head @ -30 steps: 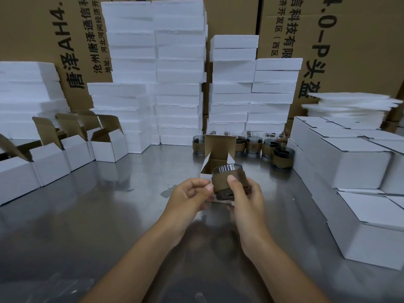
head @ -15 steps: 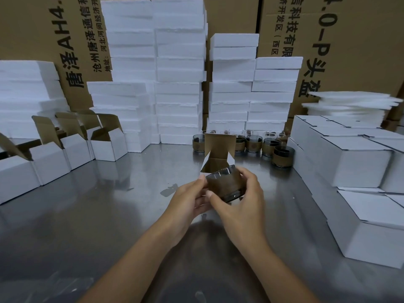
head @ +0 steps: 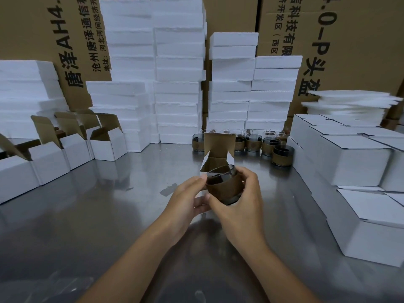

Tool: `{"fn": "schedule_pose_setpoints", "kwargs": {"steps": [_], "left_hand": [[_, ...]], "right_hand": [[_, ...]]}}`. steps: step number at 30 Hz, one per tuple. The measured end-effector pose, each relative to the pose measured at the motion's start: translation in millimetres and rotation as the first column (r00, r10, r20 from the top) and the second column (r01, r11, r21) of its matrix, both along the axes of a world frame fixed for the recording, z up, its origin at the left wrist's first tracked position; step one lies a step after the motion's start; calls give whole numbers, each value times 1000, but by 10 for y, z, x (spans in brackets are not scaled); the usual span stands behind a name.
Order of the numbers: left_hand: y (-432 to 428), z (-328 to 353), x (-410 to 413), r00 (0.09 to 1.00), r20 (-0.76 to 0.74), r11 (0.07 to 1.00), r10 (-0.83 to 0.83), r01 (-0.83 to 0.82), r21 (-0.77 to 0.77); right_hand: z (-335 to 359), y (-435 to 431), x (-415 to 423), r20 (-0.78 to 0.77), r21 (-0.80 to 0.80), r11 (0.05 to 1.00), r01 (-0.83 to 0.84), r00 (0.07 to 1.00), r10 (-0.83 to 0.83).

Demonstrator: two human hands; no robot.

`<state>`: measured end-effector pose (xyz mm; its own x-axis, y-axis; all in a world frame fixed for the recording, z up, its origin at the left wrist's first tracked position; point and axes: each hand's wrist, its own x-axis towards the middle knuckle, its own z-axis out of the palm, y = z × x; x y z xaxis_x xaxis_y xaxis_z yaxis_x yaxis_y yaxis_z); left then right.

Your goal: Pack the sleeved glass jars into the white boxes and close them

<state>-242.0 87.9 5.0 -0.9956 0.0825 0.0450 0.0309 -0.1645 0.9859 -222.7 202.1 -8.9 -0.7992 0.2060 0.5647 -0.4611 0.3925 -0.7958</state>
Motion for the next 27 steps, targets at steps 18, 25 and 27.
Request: {"fn": "schedule_pose_setpoints", "kwargs": {"steps": [18,25,27], "left_hand": [[-67,-30,40,967,-238,995,-93,79,-66],[-73,-40,36,969,-233,995,-81,68,-67],[-77,-41,34,969,-233,995,-86,72,-70]], "right_hand": [[30,27,6,-15,-39,999,-6,1000,5],[19,32,4,-12,-36,999,-15,1000,14],[16,34,2,-11,-34,999,-20,1000,19]]}}
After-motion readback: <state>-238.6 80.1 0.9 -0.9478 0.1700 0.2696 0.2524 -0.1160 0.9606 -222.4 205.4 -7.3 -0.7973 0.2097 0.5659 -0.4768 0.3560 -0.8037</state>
